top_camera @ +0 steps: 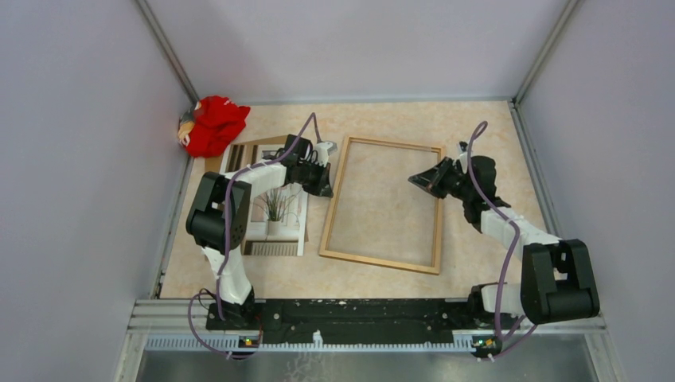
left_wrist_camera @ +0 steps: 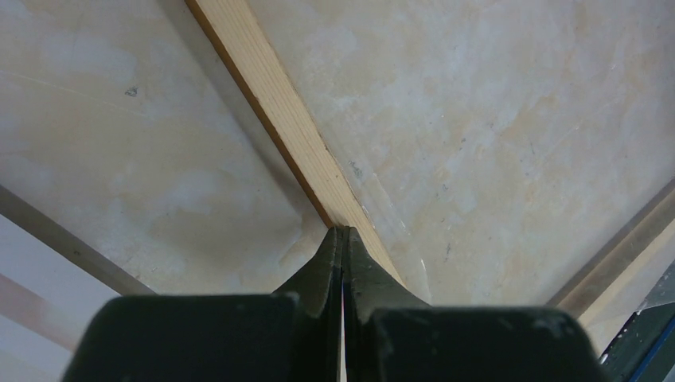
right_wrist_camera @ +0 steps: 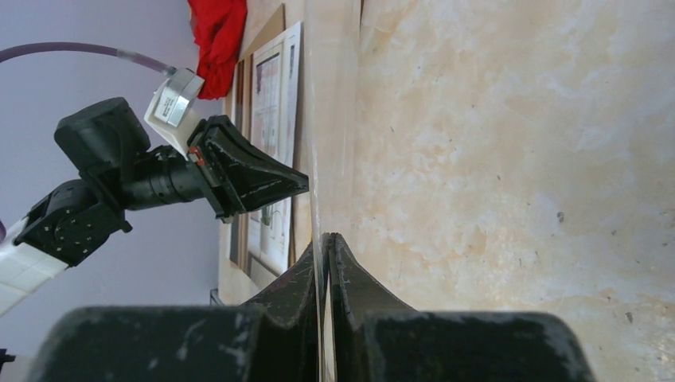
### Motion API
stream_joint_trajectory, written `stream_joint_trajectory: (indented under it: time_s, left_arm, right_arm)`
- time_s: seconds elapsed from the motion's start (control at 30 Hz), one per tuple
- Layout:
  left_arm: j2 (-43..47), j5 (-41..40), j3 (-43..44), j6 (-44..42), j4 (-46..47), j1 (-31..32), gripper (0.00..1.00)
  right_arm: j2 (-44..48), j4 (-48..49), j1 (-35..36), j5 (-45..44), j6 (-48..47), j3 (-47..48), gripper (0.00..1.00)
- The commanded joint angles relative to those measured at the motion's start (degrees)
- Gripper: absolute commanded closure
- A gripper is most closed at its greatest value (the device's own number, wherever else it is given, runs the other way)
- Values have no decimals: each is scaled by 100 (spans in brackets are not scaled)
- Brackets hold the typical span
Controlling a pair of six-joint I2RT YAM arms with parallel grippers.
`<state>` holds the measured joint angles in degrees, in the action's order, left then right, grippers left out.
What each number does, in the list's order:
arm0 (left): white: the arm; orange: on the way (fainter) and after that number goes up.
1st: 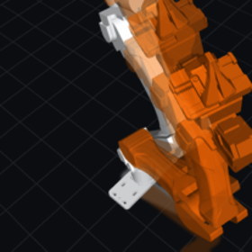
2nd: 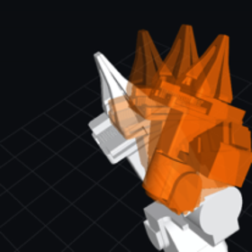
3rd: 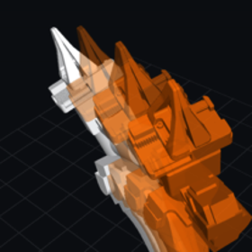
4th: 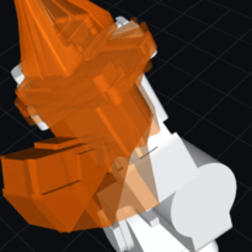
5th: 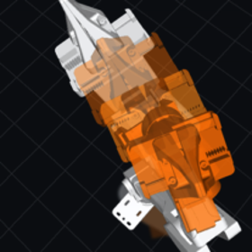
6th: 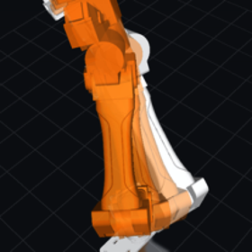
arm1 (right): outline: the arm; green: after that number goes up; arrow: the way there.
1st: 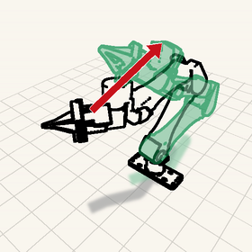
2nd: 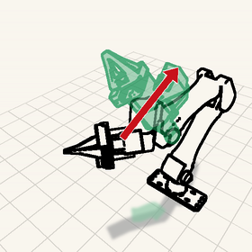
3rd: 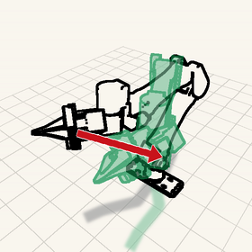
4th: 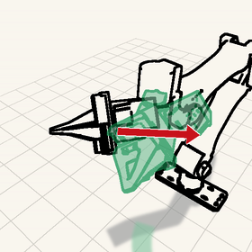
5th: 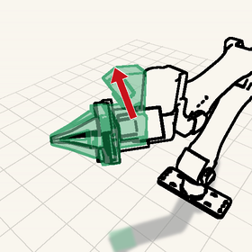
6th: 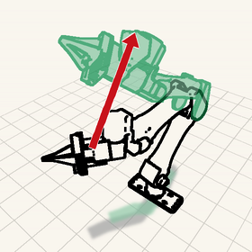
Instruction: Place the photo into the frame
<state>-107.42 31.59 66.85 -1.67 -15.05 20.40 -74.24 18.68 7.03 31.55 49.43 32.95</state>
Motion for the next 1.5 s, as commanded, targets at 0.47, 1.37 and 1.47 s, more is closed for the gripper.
stream_joint_trajectory:
  time_s: [0.47, 1.37, 1.47]
  left_arm:
    - [-167, -91, -94, -167, -130, 95, 100]
    - [-201, -83, -67, -174, -134, 89, 100]
    - [-201, -76, -67, -180, -138, 95, 100]
  right_arm:
    - [-131, -12, 249, -254, 65, 278, 96]
    - [-355, 1379, 416, 440, 1684, 304, 100]
    - [-354, 1395, 413, 457, 1671, 306, 100]
